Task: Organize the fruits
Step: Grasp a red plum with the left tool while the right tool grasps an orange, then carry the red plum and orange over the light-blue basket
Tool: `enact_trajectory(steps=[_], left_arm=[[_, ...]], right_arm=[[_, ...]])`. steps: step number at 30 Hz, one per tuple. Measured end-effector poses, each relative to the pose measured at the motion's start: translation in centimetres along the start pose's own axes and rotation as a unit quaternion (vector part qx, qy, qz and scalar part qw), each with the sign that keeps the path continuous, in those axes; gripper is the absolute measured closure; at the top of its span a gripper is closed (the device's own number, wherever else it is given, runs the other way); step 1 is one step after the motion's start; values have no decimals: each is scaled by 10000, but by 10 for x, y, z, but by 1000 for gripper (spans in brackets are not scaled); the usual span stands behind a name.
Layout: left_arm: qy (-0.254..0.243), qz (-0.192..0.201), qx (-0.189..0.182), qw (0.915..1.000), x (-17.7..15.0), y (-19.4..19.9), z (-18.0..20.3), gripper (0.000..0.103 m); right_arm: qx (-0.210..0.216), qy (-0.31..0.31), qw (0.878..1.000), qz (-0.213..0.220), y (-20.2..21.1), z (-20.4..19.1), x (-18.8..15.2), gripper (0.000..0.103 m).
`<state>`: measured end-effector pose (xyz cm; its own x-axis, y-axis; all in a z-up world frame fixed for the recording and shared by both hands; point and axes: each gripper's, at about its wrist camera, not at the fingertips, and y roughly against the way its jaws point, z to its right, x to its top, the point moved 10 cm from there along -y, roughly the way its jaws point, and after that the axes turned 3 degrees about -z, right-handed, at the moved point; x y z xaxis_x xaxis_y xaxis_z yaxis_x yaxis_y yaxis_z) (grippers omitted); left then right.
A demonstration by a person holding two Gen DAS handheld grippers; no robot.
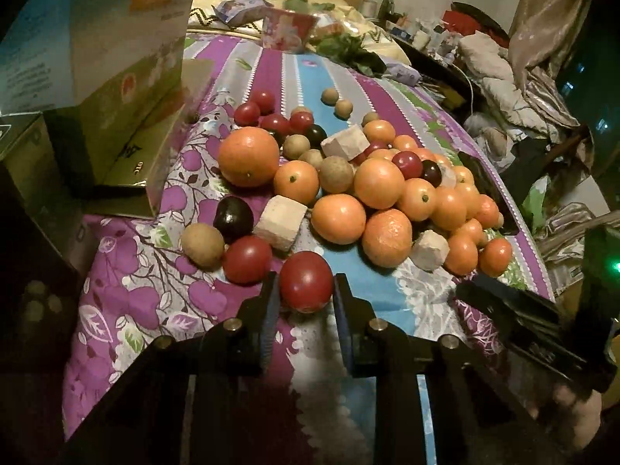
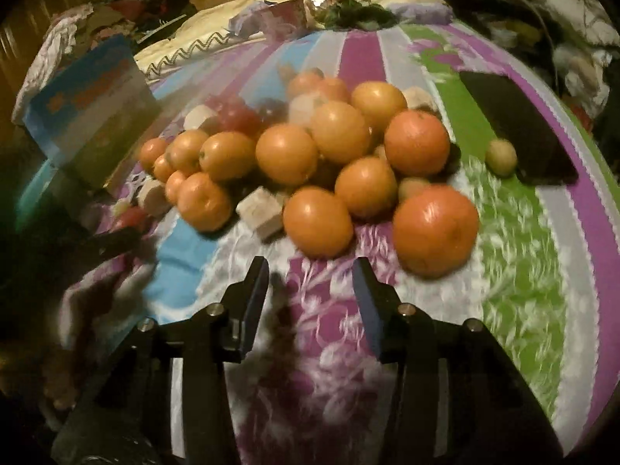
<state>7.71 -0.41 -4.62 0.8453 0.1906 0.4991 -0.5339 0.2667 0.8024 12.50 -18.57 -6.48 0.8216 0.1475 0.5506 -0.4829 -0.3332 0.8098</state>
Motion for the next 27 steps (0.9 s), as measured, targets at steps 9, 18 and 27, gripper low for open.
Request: enact_trajectory(steps=[9,18,27], left_arm=[[21,-61,-101,9999,2,-1,6,76],[-20,-16,28,10000,8,9,10,76],[-160,328,400,9985,31,80,10,76]], right_arm=[[-344,236,9991,-57,-14,4,10,58],[-472,128,9988,10,6,0,8,65],[-461,78,9983,333,67,-20,32,65]])
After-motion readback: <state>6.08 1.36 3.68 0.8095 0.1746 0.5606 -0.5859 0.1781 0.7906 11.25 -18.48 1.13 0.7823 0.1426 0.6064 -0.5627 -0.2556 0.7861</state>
